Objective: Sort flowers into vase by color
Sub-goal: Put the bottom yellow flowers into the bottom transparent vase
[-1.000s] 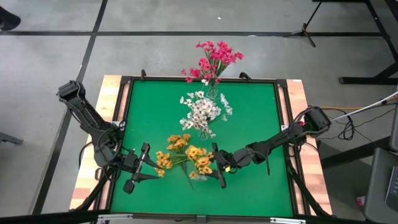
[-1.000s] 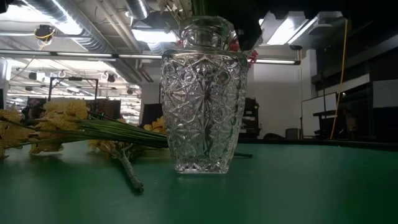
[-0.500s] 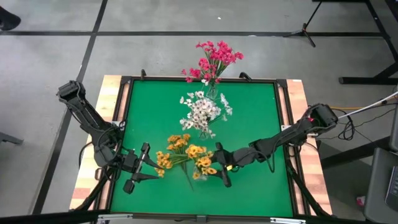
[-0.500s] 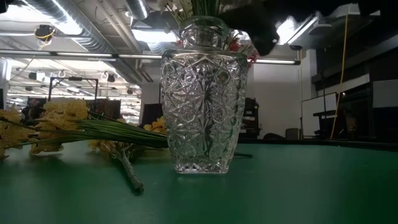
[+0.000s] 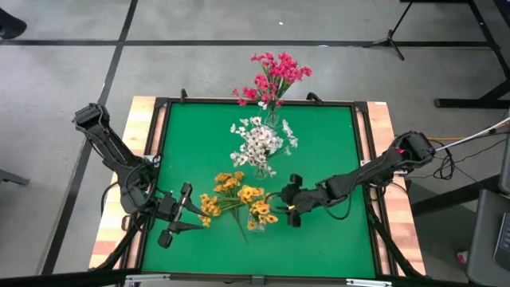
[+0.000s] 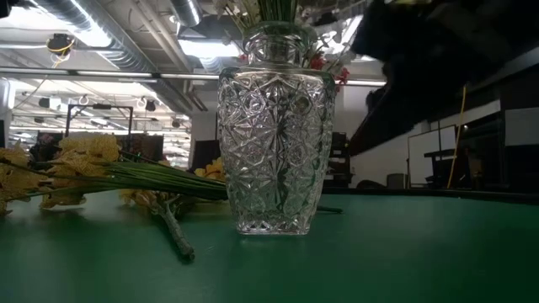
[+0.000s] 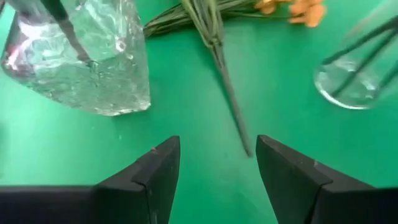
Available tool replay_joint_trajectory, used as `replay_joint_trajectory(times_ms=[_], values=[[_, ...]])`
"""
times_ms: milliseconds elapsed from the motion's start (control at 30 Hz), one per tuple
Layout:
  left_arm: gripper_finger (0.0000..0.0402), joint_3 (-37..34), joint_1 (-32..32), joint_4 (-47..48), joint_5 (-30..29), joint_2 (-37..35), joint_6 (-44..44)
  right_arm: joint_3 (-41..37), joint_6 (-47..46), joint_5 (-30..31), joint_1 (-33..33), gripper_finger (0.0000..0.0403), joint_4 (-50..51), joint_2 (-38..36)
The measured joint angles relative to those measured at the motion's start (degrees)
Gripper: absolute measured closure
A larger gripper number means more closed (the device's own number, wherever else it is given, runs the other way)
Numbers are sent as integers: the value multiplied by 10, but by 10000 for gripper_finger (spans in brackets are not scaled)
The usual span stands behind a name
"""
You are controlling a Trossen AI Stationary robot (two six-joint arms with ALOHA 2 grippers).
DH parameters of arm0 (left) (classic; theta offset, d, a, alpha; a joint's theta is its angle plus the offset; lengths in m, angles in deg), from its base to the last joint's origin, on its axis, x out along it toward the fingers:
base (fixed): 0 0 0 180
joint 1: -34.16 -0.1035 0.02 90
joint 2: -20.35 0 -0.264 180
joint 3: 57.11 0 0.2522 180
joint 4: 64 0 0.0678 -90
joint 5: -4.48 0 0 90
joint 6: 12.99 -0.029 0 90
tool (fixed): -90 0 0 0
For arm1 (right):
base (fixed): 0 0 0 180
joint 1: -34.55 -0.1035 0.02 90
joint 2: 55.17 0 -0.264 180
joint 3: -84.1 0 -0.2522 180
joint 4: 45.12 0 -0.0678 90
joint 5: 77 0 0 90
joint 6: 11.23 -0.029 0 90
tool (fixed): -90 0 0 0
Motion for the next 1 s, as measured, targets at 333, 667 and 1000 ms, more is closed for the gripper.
replay_joint_trajectory(times_ms=[333,667,1000], values=[[243,0,0,0,-16,0,3,-2,74,-67,58,191,-96,83],[243,0,0,4,-31,0,6,-2,105,-110,98,198,-139,123],[243,0,0,6,-32,0,6,-1,86,-93,97,344,-99,121]])
